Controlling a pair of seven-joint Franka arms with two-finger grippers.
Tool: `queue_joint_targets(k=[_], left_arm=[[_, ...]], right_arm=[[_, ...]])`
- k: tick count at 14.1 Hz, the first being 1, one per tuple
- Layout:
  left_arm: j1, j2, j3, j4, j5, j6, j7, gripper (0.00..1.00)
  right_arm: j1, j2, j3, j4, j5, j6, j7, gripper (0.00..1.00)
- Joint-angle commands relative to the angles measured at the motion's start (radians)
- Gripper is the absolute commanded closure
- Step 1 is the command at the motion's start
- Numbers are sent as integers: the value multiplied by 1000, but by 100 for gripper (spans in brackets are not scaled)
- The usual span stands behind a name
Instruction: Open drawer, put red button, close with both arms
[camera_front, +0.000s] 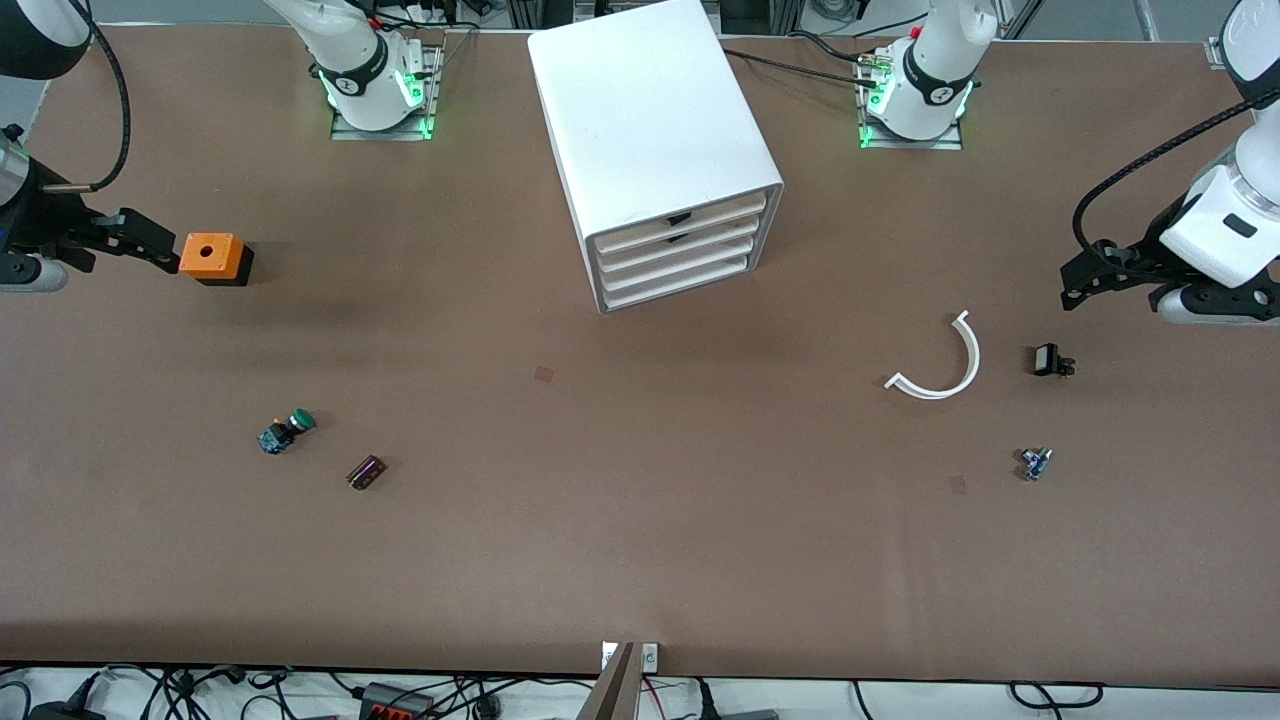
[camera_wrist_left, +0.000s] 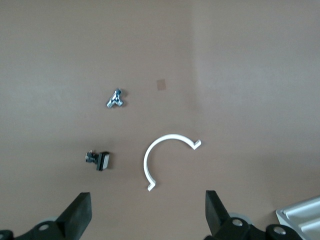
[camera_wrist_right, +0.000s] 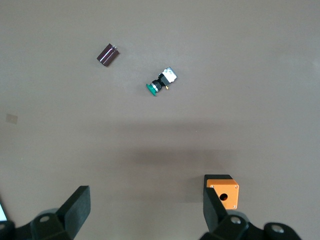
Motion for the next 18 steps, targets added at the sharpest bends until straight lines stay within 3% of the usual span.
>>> queue_joint_targets(k=[1,18], left_arm=[[9,-18,-4,8,-14,-50,28,0],[1,-3,-7,35,-17,-77,23,0]], right_arm=[[-7,-18,10,-3,6,-12,4,0],[-8,-16,10,-2,7,-10,4,0]])
